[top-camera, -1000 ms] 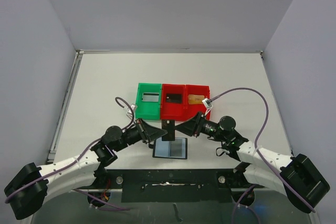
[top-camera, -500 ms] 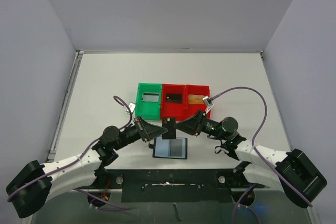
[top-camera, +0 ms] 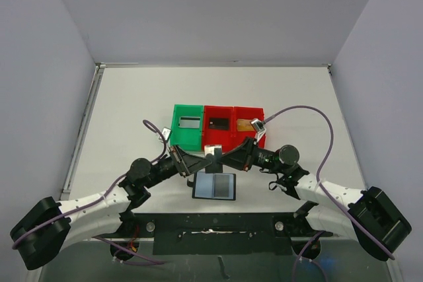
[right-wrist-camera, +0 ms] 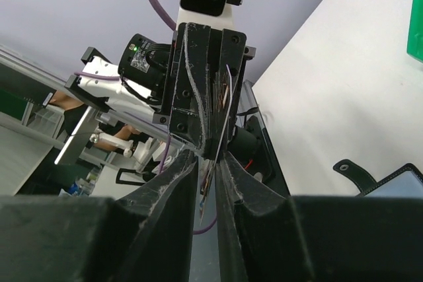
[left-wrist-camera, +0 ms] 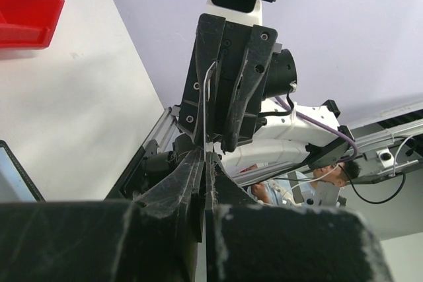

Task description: Take the credit cards out of the card holder

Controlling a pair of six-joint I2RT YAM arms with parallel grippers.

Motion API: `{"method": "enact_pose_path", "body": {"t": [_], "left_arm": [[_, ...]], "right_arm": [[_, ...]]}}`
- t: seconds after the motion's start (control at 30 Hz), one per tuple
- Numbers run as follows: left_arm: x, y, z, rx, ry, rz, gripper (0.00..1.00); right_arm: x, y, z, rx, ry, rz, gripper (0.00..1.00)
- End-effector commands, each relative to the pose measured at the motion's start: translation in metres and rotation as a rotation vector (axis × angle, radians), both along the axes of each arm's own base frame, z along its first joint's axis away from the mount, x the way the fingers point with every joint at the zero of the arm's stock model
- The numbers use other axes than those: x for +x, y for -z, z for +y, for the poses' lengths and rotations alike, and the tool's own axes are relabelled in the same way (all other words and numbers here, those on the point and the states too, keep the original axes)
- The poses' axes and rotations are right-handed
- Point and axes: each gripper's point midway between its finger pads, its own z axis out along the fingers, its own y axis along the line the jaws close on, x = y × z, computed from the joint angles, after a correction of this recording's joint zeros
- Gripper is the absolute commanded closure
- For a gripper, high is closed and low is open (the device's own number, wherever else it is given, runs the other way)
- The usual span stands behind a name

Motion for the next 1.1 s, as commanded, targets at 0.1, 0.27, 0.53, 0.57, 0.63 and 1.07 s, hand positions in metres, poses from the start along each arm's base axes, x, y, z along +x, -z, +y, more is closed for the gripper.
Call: {"method": "enact_pose_path", "body": {"t": [0.1, 0.27, 0.53, 0.57, 0.63, 1.07], "left_arm": [[0.004, -0.025, 0.002, -0.082, -0.021, -0.06, 1.0], [0.004, -0.028, 0.003, -0.101, -0.021, -0.056, 1.0], [0.005, -0.033, -0.002, -0.088, -0.006, -0.068, 1.0], [0.005, -0.032, -0.003, -0.082, -0.002, -0.067, 1.0], [0.003, -0.031, -0.002, -0.081, 0.004, -0.068, 1.0], [0.013, -0.001, 0.013, 0.088, -0.102, -0.002, 0.44]], "right_arm": [[-0.001, -0.028, 0.004, 0.044, -0.021, -0.067, 0.83], [0.004, -0.032, 0.007, 0.037, -0.016, -0.063, 0.83], [0.006, -0.027, 0.014, 0.031, -0.041, 0.013, 0.97], [0.006, -0.024, 0.013, 0.026, -0.027, 0.024, 0.99], [0.006, -0.025, 0.011, 0.033, -0.02, 0.025, 1.0], [0.031, -0.006, -0.007, -0.134, 0.168, -0.017, 1.0]]}}
